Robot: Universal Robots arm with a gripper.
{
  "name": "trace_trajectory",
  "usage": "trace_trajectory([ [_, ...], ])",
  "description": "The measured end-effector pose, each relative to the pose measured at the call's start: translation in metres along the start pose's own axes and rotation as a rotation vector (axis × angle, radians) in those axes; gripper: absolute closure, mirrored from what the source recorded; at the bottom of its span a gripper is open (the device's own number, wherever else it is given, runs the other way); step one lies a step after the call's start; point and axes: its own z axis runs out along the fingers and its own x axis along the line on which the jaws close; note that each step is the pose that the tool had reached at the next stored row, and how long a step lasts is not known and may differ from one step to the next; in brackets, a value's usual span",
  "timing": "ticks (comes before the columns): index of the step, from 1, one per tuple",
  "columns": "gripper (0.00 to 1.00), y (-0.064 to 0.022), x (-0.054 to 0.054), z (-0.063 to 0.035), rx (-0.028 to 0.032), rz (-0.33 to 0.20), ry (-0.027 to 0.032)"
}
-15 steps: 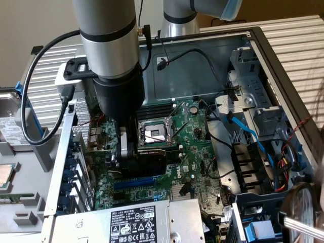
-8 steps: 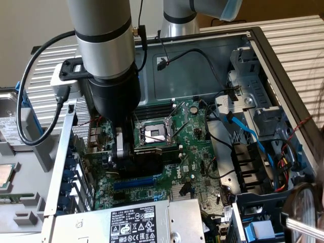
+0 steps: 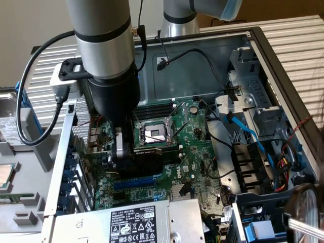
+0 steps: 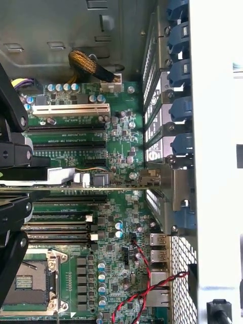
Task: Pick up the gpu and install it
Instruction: 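Insert the gpu into the slot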
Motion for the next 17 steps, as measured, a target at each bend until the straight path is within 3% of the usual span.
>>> trace_trajectory([
  [9, 0.73, -0.0037, -0.0002, 0.0001, 0.0130, -0.004, -0.0024],
  [14, 0.73, -0.0039, -0.0002, 0.0000, 0.0291, -0.006, -0.0056],
  [17, 0.73, -0.0038, -0.0002, 0.0002, 0.0296, -0.006, -0.0058],
])
